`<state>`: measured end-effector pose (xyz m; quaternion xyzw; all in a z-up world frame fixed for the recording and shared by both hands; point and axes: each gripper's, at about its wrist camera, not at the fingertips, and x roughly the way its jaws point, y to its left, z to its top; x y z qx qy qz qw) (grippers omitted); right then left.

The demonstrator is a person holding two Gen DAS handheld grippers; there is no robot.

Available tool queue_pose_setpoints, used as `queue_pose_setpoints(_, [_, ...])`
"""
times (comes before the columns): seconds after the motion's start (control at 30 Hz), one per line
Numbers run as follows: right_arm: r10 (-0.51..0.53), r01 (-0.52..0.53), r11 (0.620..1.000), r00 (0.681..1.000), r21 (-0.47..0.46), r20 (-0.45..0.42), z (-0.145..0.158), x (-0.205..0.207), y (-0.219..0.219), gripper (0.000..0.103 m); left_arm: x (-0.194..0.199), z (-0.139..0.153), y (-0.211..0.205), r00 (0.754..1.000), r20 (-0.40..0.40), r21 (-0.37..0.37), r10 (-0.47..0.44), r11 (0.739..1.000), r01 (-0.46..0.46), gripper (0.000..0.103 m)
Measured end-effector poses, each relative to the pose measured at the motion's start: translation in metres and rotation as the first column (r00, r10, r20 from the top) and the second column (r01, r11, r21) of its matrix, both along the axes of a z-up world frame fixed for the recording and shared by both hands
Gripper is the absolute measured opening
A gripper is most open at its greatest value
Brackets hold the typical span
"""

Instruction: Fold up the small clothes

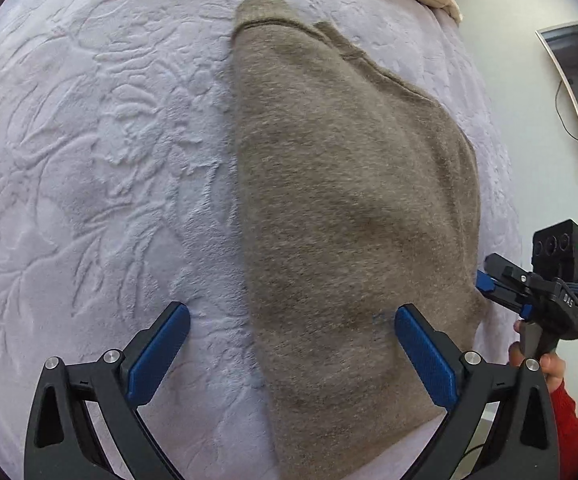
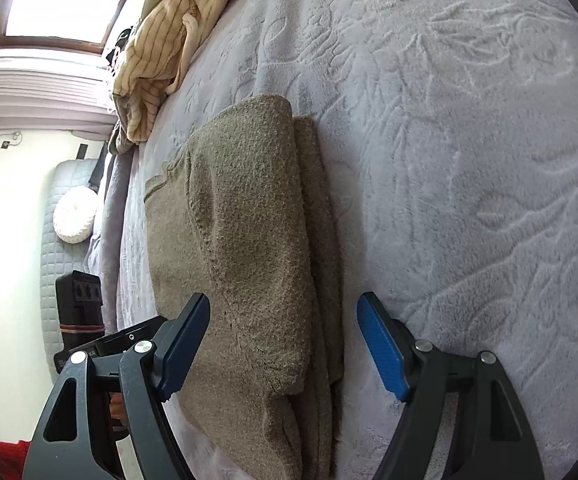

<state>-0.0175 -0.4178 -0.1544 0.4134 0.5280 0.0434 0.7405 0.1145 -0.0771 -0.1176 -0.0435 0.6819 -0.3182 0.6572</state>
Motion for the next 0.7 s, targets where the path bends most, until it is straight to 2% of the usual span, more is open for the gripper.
queue_pose_setpoints(0.1, [0.04,-0.04,0.999,0.999,0.004,0.004,-0.004,0.01,0.006,0.079,-0.003,0.001,-0.02,0.999,0.007,-0.025,-0.037,0.999,0.038,0.103])
queue_pose_setpoints(0.23, [0.094,-0.094,0.996,0.996,0.011,0.014,-0.009,0.026,0.017,0.083,-0.007,-0.009,-0.042,0.996,0.029,0.013,-0.087,0.996,0.087,0.103])
queue_pose_setpoints(0.4, [0.09,-0.09,0.996,0.996,0.024,0.002,-0.018,0.035,0.023,0.083,-0.005,-0.012,-0.037,0.999,0.011,-0.021,-0.037,0.999,0.037,0.102])
queue_pose_setpoints(0.43, [0.086,-0.086,0.996,0.996,0.024,-0.004,-0.018,0.035,0.023,0.078,-0.004,-0.011,-0.031,1.0,0.008,-0.027,-0.02,0.999,0.021,0.1])
queue_pose_setpoints(0.47, [0.083,-0.083,0.996,0.996,0.024,-0.015,-0.017,0.034,0.023,0.071,-0.003,-0.009,-0.027,1.0,0.011,-0.028,0.001,1.0,0.0,0.092])
queue_pose_setpoints(0.5, [0.078,-0.077,0.996,0.997,0.047,-0.02,-0.017,0.032,0.023,0.053,-0.003,-0.006,-0.024,1.0,0.011,-0.034,0.018,0.999,-0.018,0.083])
queue_pose_setpoints(0.53, [0.061,-0.059,0.994,0.998,0.093,-0.012,-0.017,0.029,0.022,0.043,-0.003,-0.003,-0.022,1.0,0.009,-0.047,0.03,0.998,-0.029,0.078])
queue_pose_setpoints(0.6, [0.034,-0.036,0.987,0.999,0.154,0.016,-0.015,0.024,0.021,0.036,-0.004,0.005,-0.016,0.999,0.012,-0.07,0.037,0.997,-0.036,0.061])
queue_pose_setpoints(0.7, [0.003,-0.017,0.973,0.998,0.23,0.061,-0.005,0.018,0.024,0.034,-0.003,0.017,-0.009,1.0,0.025,-0.091,0.018,0.996,-0.015,0.048])
